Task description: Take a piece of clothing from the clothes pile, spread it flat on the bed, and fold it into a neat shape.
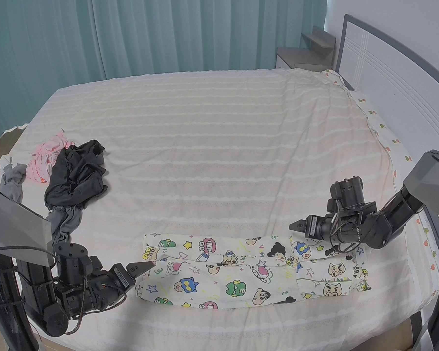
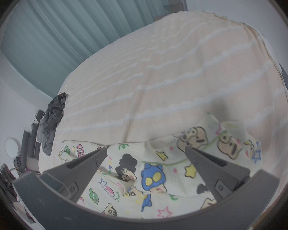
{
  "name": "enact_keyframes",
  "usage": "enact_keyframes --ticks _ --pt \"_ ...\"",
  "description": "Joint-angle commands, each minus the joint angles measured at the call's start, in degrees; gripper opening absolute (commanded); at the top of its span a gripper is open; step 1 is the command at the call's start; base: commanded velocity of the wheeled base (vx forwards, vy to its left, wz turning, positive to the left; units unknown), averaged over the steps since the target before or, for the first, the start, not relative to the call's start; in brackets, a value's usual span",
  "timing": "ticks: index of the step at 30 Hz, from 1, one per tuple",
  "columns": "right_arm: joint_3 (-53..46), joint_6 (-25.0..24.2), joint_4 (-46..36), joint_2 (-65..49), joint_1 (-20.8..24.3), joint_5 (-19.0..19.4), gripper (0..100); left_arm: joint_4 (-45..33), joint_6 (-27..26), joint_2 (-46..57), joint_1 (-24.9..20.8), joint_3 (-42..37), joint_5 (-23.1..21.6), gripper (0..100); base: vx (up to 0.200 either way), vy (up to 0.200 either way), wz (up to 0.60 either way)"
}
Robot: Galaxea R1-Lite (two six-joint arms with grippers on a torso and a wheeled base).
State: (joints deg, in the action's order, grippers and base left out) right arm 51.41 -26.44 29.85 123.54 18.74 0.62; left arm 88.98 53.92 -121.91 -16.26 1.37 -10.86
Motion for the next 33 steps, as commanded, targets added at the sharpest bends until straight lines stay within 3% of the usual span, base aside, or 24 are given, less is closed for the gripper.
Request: enact_keyframes --ticks 1,3,14,25,33 --pt "-4.74 -2.39 0.03 -2.87 -2.13 2.10 100 0.05 0.05 -0.09 -0.09 -0.05 -0.04 100 0.000 0.000 0.00" --pt "-7.37 -4.85 0.12 -1.72 -3.62 3.60 100 0.14 0.05 -0.09 -0.26 -0.05 0.05 100 0.000 0.000 0.00" --pt "-8.43 -8.63 0.12 2.85 -9.77 9.75 100 0.05 0.05 -0.17 -0.26 -0.13 0.05 100 0.000 0.000 0.00" --pt "-13.88 -9.68 2.93 -6.91 -8.28 10.36 100 0.14 0.05 -0.09 -0.26 -0.13 0.14 100 0.000 0.000 0.00" --pt "-12.30 -9.68 3.37 -7.79 -5.82 10.72 100 0.14 0.05 -0.09 -0.26 -0.13 0.23 100 0.000 0.000 0.00"
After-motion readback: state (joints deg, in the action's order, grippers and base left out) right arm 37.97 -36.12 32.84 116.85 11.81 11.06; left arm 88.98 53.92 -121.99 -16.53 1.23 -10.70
